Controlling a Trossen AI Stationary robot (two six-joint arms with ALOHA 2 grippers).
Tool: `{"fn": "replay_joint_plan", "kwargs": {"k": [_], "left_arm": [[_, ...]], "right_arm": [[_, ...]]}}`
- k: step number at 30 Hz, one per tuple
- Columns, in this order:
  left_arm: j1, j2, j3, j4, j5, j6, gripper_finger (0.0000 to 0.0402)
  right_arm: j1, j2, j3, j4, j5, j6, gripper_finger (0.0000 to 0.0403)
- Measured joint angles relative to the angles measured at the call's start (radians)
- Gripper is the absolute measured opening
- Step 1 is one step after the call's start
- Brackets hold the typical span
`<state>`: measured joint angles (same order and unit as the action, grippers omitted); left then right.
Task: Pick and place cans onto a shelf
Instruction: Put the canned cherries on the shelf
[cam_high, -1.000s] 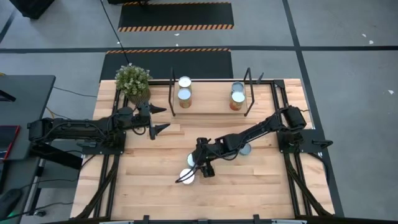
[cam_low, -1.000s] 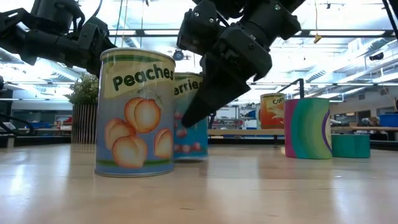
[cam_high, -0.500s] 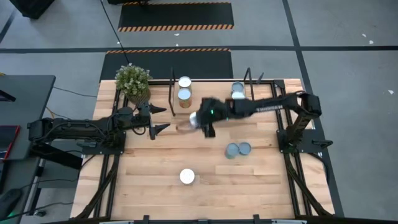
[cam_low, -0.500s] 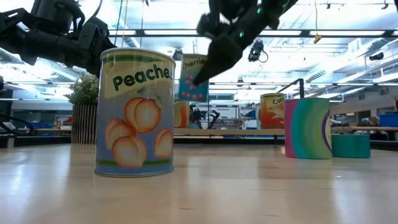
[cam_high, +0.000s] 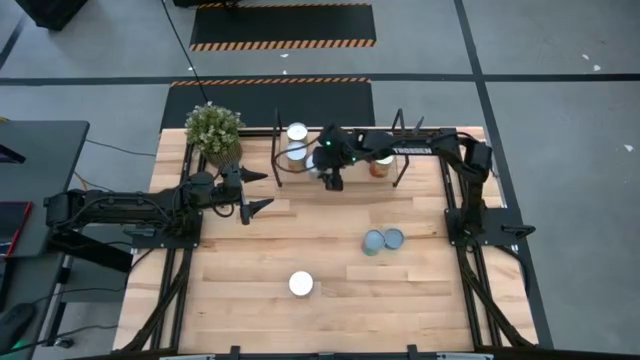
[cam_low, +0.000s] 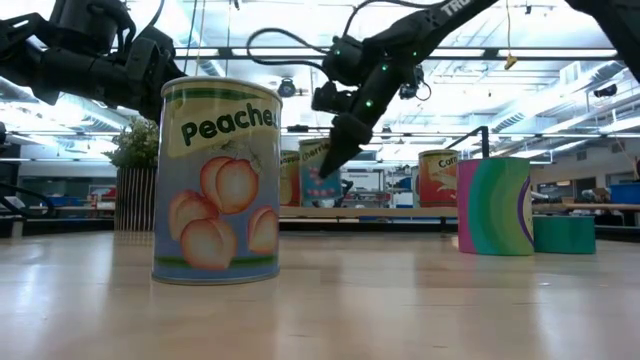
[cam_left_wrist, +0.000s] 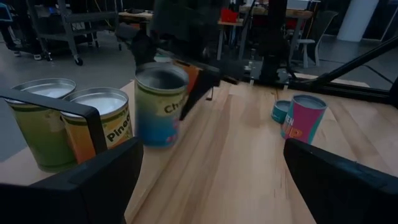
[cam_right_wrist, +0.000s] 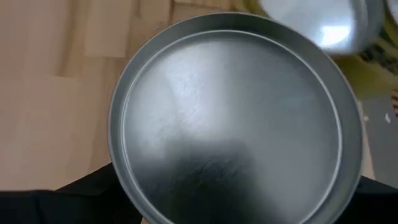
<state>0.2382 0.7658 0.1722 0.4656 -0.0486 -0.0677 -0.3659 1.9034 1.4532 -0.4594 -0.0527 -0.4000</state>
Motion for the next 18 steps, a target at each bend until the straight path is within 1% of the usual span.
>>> {"fn": "replay_joint_plan", "kwargs": {"k": [4, 7, 10, 16, 18], "left_arm": [[0.0, 0.0, 0.0, 0.001, 0.0, 0.001, 0.0396], [0.0, 0.0, 0.0, 0.001, 0.0, 0.001, 0.0396], [0.0, 0.0, 0.0, 0.001, 0.0, 0.001, 0.0396], [0.0, 0.0, 0.0, 0.001, 0.0, 0.0, 0.0396], [0.0, 0.0, 0.0, -0.001, 0.0, -0.003, 0.0396]], "right_arm": [[-0.028, 0.004, 0.002, -0.014, -0.005, -0.006, 0.0314], [-0.044, 0.009, 0.002, -0.004, -0.04, -0.016, 0.0314], [-0.057, 0.015, 0.002, 0.004, -0.054, -0.02, 0.0316], [-0.071, 0.049, 0.003, 0.063, -0.054, -0.018, 0.034], [-0.07, 0.057, 0.003, 0.053, -0.032, -0.02, 0.035]]}}
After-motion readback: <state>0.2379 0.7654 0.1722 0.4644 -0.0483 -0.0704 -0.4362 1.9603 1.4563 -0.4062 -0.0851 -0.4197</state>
